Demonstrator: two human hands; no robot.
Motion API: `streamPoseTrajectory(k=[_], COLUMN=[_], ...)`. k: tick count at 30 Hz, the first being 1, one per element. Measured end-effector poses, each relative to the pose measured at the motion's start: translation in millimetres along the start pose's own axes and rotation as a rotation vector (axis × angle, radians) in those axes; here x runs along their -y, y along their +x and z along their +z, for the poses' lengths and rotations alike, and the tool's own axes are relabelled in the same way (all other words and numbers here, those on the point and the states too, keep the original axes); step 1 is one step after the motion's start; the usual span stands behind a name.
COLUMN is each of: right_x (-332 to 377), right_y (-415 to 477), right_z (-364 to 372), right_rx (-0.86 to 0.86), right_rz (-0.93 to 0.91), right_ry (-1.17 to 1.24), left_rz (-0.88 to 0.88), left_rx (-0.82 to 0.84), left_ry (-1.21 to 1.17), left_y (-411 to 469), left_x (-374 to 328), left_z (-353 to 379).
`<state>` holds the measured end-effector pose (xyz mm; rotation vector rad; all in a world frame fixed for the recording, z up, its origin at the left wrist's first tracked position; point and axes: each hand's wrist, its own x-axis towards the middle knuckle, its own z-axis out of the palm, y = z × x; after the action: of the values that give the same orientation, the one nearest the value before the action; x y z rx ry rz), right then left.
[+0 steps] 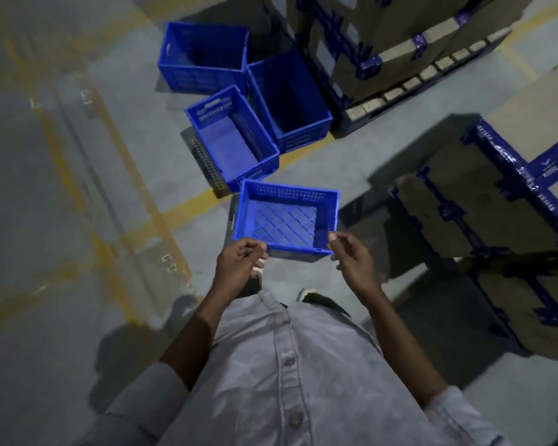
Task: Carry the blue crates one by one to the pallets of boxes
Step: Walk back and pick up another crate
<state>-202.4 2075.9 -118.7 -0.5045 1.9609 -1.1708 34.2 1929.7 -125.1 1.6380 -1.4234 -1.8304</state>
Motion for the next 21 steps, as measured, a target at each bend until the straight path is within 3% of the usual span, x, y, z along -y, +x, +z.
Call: streamPoseTrajectory(k=[5, 8, 12, 17, 21], right_x=[5.5, -29.8, -136.2, -304.9, -413.7], right_y=[54.4, 114.5, 219.5, 326.6, 385.4], right_z=[28.7, 48.6, 80.4, 103.3, 109.1], right_rx=[-0.134, -0.200, -0.295, -0.528, -0.529], right_rz=[0.098, 0.146, 0.113, 0.198, 0.210], right_ry=[0.077, 0.052, -0.019, -0.194, -0.479], left_rz=[-0.022, -0.055, -0.087, -0.080, -0.140], left_rx=[0.038, 0.045, -0.020, -0.173, -0.364], left_ry=[0.079, 0.161, 0.220, 0.344, 0.604], left_y=[80.2, 148.1, 266.5, 412.3, 500.2], left_x=[-19.1, 2.3, 85.3, 230.5, 327.9], left_z=[-20.5, -14.9, -1.5, 9.4, 3.6])
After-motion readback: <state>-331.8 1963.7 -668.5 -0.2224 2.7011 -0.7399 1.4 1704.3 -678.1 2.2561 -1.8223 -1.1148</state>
